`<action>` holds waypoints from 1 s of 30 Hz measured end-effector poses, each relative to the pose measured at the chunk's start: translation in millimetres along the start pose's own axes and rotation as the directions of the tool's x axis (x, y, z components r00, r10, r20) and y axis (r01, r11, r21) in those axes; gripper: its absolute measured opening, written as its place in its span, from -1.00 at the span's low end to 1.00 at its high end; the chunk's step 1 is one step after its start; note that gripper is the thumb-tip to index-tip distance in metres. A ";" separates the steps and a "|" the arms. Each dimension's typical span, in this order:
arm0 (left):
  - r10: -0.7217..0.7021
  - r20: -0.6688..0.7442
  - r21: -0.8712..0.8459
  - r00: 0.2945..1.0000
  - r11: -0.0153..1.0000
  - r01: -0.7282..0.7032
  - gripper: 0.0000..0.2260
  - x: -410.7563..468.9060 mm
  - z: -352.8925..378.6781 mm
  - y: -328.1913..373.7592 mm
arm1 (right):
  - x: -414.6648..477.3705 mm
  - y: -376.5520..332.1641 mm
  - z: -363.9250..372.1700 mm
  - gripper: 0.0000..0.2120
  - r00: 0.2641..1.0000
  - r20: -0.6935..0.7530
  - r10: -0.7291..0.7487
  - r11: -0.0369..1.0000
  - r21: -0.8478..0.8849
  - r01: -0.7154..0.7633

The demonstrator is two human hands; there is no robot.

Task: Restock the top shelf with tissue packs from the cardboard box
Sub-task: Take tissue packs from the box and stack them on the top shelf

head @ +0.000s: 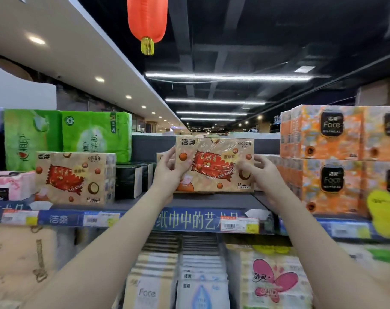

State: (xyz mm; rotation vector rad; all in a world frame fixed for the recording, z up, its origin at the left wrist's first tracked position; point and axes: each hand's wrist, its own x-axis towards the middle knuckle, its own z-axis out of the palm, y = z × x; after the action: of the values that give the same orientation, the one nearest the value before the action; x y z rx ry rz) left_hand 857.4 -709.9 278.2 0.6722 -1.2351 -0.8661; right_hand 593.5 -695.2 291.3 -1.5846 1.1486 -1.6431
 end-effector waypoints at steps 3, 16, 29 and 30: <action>-0.043 -0.008 0.076 0.999 0.996 0.043 -0.25 7.7 33.9 -16.5 | 1.3 11.1 -20.0 -0.55 0.997 -0.063 -0.032 0.998 -0.060 0.028; -0.100 -0.081 0.546 0.992 0.828 0.128 -0.56 22.9 85.0 -51.2 | 21.7 48.9 -36.4 -0.10 0.947 -0.222 -0.232 0.762 -0.647 0.035; -0.138 0.050 0.590 0.989 0.803 0.083 -0.29 26.4 77.1 -55.7 | 35.7 36.9 -37.9 -0.33 0.890 -0.003 -0.457 0.353 -0.918 0.179; -0.142 0.048 0.572 0.989 0.816 0.089 -0.28 27.3 77.3 -57.0 | 38.0 33.4 -38.0 -0.37 0.876 0.022 -0.482 0.283 -0.942 0.180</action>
State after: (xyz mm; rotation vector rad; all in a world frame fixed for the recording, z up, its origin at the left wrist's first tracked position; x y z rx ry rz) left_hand 773.6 -761.6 261.7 1.2112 -1.5653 -0.6209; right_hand 546.2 -736.5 283.3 -2.4902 2.3401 -1.5038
